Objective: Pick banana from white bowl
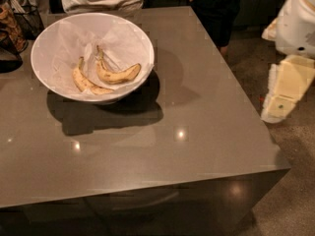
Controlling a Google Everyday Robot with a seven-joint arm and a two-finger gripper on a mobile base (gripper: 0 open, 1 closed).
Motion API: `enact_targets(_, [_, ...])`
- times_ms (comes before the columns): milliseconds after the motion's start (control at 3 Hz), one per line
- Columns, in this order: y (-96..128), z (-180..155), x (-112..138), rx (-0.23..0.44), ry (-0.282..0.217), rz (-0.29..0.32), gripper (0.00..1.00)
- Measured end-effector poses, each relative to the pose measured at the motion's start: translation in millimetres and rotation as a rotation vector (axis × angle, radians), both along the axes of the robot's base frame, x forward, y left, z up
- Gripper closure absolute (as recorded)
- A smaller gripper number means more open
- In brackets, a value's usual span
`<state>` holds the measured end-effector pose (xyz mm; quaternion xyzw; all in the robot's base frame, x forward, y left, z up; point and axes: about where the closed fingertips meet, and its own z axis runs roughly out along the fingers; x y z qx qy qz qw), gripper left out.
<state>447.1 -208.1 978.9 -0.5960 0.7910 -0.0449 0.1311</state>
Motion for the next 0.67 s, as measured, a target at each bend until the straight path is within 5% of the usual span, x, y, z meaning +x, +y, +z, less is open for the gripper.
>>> enact_targets(333, [35.4, 10.1, 53.3, -0.038, 0.036, -0.023, 0.0])
enact_targets(667, [41.6, 13.2, 61.9, -0.024, 0.0, -0.016, 0.0])
